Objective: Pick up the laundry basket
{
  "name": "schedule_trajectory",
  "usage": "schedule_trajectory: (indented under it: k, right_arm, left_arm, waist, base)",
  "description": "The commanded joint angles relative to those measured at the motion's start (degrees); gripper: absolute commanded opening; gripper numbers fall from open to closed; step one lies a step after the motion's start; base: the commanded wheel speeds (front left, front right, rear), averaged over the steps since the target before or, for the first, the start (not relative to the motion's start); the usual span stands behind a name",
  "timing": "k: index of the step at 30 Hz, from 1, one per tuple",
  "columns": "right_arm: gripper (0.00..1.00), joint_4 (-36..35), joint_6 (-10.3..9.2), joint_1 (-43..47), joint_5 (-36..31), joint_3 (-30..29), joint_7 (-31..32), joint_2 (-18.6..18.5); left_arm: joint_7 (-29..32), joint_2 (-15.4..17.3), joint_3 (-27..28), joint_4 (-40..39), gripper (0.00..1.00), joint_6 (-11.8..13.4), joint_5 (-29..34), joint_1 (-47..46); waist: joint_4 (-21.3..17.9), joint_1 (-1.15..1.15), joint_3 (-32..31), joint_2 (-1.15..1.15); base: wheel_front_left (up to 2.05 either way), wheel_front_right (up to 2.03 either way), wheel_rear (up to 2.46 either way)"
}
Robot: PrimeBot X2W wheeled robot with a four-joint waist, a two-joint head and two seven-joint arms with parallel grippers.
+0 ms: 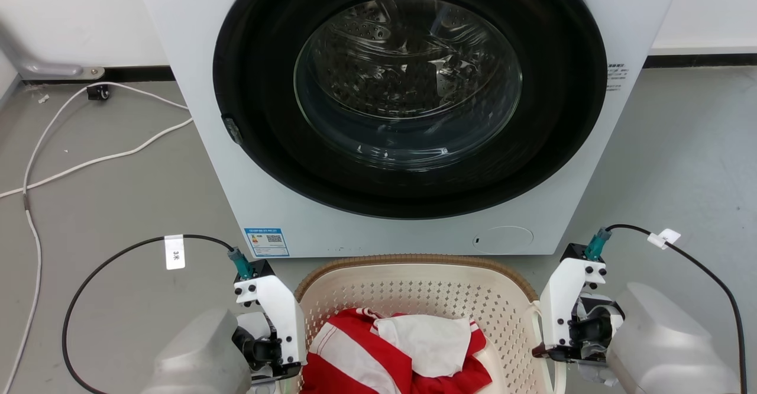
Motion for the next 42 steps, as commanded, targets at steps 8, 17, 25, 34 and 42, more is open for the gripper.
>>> schedule_trajectory:
  k: [8,17,25,34,42]
  right_arm:
    - [0.0,-0.07,0.17,0.97,-0.52,-0.67,0.0,0.36]
    - [0.0,-0.06,0.17,0.98,-0.95,-1.24,-0.09,0.34]
    - [0.0,-0.06,0.17,1.16,-1.4,-1.81,-0.1,0.44]
    - [0.0,-0.06,0.17,1.39,-1.92,-2.38,-0.07,0.59]
    - [0.0,-0.06,0.17,1.38,-2.58,-3.1,0.05,0.58]
  left_arm:
    - [-0.33,-0.4,0.0,-0.08,0.0,-0.27,-0.66,0.41]
    - [-0.53,-0.41,-0.31,0.01,0.0,-0.27,-0.89,0.43]
    - [-0.59,-0.26,-0.55,0.04,0.0,-0.27,-1.15,0.57]
    - [-0.72,-0.16,-0.78,-0.01,0.0,-0.27,-1.39,0.67]
    - [-1.11,-0.22,-1.01,-0.08,0.0,-0.27,-1.77,0.75]
  waist:
    - [0.07,0.0,-0.04,0.0]
    - [0.1,0.0,-0.07,0.0]
    - [0.08,0.0,-0.14,0.0]
    - [0.12,0.0,-0.18,0.0]
    - [0.18,0.0,-0.14,0.0]
  base:
    - [0.0,0.0,0.0]
    - [0.0,0.0,0.0]
    - [0.0,0.0,0.0]
    - [0.0,0.0,0.0]
    - [0.0,0.0,0.0]
